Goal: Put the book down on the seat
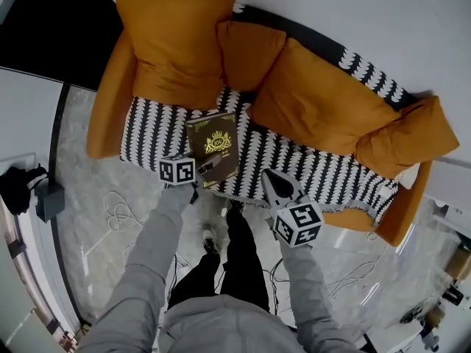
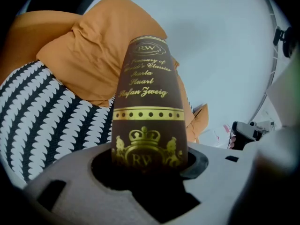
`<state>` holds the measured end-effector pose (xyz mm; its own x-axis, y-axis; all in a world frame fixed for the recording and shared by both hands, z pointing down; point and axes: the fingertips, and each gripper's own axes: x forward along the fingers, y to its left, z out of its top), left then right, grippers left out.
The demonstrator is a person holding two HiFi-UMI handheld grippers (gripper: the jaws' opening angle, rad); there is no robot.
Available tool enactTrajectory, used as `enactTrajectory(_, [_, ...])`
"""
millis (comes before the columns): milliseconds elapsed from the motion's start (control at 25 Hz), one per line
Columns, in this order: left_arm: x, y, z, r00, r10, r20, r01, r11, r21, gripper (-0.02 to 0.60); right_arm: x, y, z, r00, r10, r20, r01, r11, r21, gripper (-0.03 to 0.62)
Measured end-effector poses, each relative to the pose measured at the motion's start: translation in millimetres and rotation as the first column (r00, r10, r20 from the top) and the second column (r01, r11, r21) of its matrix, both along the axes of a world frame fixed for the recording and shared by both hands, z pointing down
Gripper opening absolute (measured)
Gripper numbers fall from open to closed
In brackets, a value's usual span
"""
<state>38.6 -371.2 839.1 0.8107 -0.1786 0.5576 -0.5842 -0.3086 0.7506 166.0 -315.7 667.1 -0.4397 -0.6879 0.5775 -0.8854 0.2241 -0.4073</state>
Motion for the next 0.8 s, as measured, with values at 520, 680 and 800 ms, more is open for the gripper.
enactTrajectory(520, [33.9,-8.2,77.4,0.998,0.067,0.009,-0.067,0.995,-0.075,0.242,9.5,-16.5,58.3,0.999,0.012,0.036,-0.009,0.998,-0.063,0.028])
enactTrajectory(680, [32.5,-9.9,88.0,0.999,0.053,0.011,-0.052,0.994,-0.097,0.242,7.8,-17.1,66.1,0.999,0.008,0.05,-0.004,0.997,-0.073,0.028])
enactTrajectory(800, [29.0,-10.7,92.5,0.999,0.035,0.009,-0.033,0.992,-0.12,0.242,7.1,-15.1,69.1,0.998,0.005,0.056,-0.001,0.997,-0.079,0.028])
